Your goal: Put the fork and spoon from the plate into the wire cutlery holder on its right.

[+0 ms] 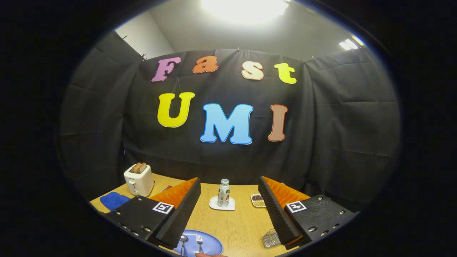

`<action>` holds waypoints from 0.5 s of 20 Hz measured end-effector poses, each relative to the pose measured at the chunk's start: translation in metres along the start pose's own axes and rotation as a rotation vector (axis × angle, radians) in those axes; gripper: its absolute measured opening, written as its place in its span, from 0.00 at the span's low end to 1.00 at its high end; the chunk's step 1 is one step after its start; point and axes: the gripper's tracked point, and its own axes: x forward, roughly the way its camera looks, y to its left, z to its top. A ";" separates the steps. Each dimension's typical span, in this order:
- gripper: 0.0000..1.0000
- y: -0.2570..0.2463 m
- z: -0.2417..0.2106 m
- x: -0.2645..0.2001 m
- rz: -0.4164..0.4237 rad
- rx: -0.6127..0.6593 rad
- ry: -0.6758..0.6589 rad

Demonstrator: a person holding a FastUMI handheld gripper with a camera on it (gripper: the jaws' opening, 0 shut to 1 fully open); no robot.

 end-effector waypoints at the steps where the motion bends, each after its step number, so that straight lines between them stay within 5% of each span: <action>1: 0.99 0.001 -0.003 0.001 0.005 -0.005 0.004; 10: 0.99 0.018 -0.049 0.008 0.053 -0.039 0.093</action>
